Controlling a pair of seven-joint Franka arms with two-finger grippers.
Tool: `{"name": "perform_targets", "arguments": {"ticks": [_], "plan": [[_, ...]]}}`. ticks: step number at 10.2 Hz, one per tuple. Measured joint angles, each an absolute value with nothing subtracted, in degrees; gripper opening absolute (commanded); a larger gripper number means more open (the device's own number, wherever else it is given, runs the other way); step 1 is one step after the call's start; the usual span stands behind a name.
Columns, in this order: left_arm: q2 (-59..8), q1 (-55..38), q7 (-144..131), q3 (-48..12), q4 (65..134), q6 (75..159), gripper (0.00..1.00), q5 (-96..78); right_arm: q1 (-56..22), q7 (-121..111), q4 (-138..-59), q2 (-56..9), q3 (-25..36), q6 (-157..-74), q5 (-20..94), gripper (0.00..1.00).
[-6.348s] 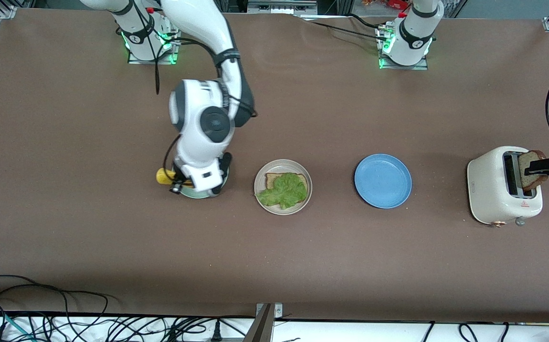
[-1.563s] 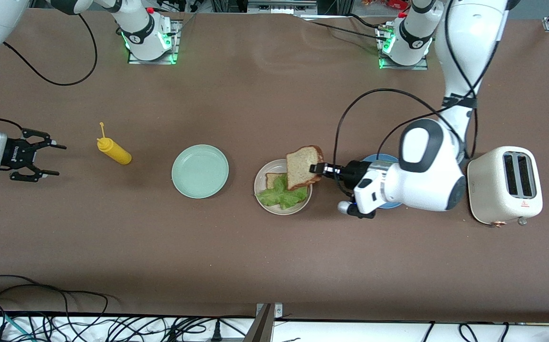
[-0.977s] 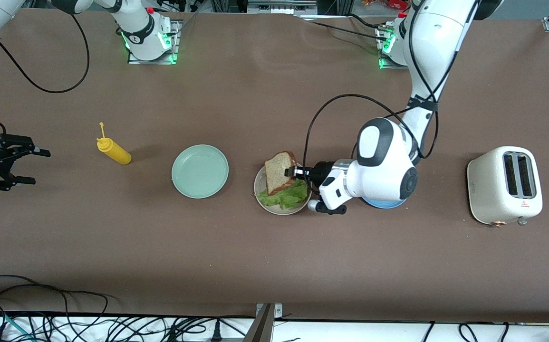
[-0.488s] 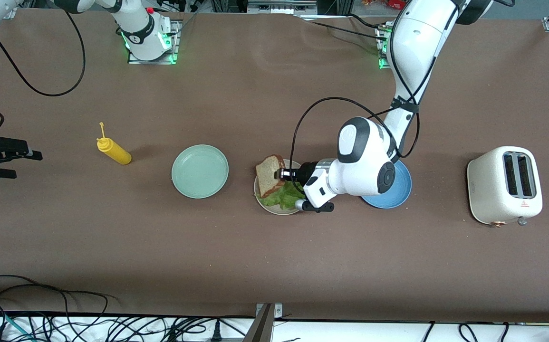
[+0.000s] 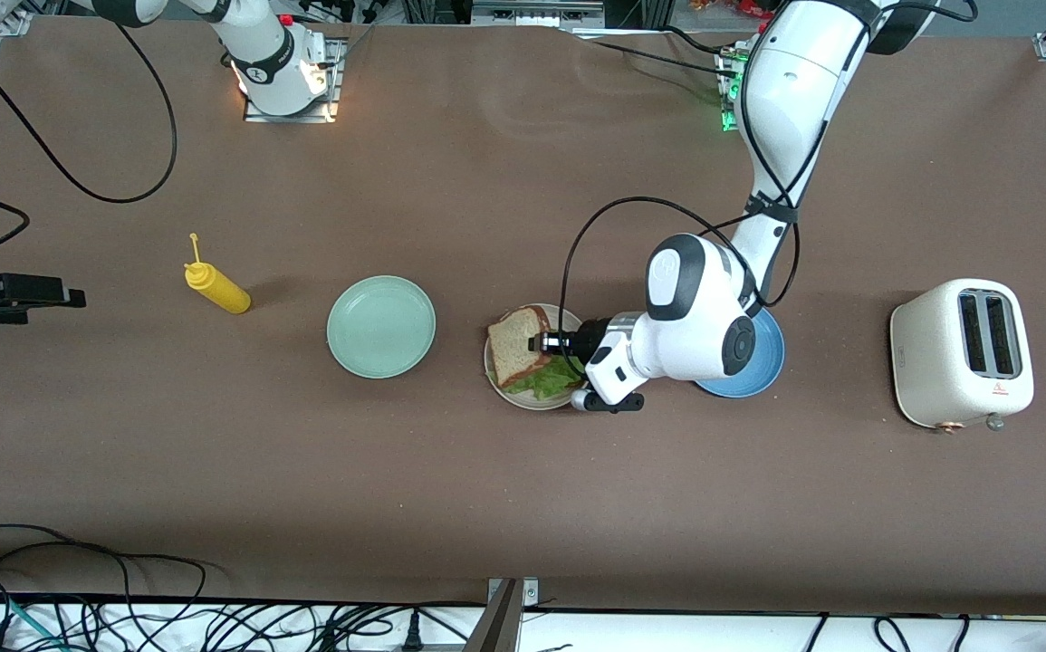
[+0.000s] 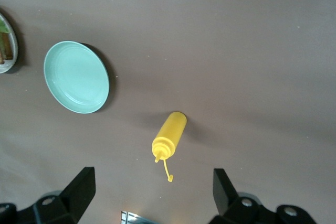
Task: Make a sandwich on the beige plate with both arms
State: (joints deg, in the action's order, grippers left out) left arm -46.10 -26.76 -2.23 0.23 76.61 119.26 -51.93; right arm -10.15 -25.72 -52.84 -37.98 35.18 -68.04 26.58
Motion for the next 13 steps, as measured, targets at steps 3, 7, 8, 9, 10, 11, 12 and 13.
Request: {"name": "perform_targets", "arguments": {"ticks": [3,7,8,9,10,11,12,13], "plan": [[-46.45,-25.25,-1.76,0.58,77.37,119.25,1.00,-51.81,-1.13,-16.24,-51.15,-34.42,14.08,-68.26,10.06,0.99],[-46.39,-21.84,-1.23,0.70,77.74,117.78,1.00,-46.76,3.53,-4.42,-52.86,-29.90,-1.24,-69.88,-1.01,0.99],[-46.27,-20.87,-1.07,0.71,77.68,116.78,1.00,-45.05,3.75,-4.36,-56.04,-28.15,-1.23,-72.43,-1.03,0.99],[-46.02,-20.04,-0.98,0.71,77.58,115.92,1.00,-43.92,4.05,-4.36,-61.95,-25.04,-1.23,-77.19,-1.05,1.00],[-45.77,-19.72,-0.93,0.70,77.54,115.56,1.00,-43.73,4.24,-4.36,-69.34,-21.04,-1.23,-82.54,-1.08,1.00],[-45.56,-19.78,-0.93,0.62,77.51,115.52,1.00,-43.72,4.30,-4.17,-77.70,-16.33,-1.23,-87.68,-1.10,1.00],[-45.46,-19.88,-0.93,0.52,77.47,115.52,1.00,-43.72,4.32,-2.49,-84.78,-12.10,-1.23,-90.97,-1.10,1.00],[-45.40,-19.94,-0.93,0.48,77.41,115.52,1.00,-43.72,4.34,-0.08,-90.38,-8.57,-1.24,-92.87,-1.11,1.00]]}}
